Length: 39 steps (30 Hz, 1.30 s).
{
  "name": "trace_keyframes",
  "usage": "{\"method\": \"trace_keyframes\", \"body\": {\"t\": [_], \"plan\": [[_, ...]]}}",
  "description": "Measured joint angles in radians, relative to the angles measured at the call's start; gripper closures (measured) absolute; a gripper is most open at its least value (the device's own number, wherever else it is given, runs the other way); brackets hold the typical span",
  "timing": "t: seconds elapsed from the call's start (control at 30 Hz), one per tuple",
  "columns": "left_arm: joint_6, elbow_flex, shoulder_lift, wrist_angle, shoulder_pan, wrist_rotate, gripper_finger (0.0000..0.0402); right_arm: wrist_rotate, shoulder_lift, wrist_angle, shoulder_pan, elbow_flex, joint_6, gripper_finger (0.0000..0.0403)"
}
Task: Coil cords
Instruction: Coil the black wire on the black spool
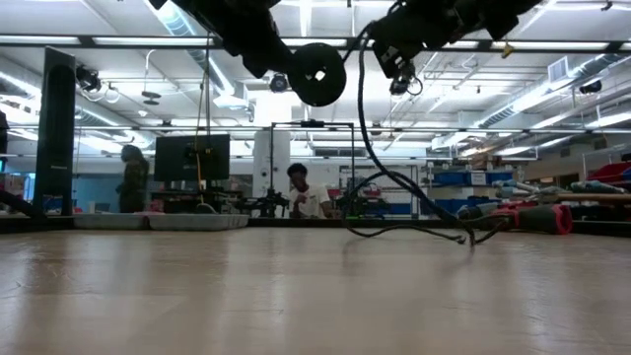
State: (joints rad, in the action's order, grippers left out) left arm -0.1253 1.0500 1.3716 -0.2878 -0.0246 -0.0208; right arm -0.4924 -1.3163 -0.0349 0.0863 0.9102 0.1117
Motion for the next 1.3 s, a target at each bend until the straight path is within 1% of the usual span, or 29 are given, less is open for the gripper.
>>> {"method": "trace_keyframes", "body": {"t": [0.23, 0.33, 0.47, 0.6, 0.67, 0.77, 0.87, 1.13, 1.3], "plan": [[0.007, -0.001, 0.004, 0.037, 0.000, -0.089, 0.0401, -0.002, -0.006, -0.111, 0.034, 0.079, 0.062, 0.0403], [0.027, -0.001, 0.015, 0.059, 0.000, -0.135, 0.0401, -0.003, -0.006, -0.111, 0.043, 0.097, 0.085, 0.0403], [0.051, -0.001, 0.049, 0.091, 0.000, -0.186, 0.0401, 0.001, -0.006, -0.100, 0.057, 0.103, 0.107, 0.0403], [0.072, -0.001, 0.081, 0.122, 0.004, -0.256, 0.0401, 0.037, -0.006, -0.103, 0.069, 0.103, 0.130, 0.0403], [0.078, -0.001, 0.097, 0.131, 0.005, -0.277, 0.0401, 0.033, -0.006, -0.103, 0.074, 0.103, 0.132, 0.0403], [0.078, -0.001, 0.113, 0.156, 0.006, -0.335, 0.0401, 0.022, -0.013, -0.106, 0.081, 0.103, 0.150, 0.0402], [0.080, -0.001, 0.120, 0.174, 0.006, -0.395, 0.0401, 0.024, -0.016, -0.150, 0.086, 0.104, 0.179, 0.0402], [0.078, -0.001, 0.120, 0.177, 0.008, -0.436, 0.0401, 0.010, -0.015, -0.160, 0.092, 0.104, 0.172, 0.0402], [0.065, -0.001, 0.120, 0.195, 0.008, -0.433, 0.0401, 0.028, -0.021, -0.117, 0.092, 0.104, 0.172, 0.0402]]}}
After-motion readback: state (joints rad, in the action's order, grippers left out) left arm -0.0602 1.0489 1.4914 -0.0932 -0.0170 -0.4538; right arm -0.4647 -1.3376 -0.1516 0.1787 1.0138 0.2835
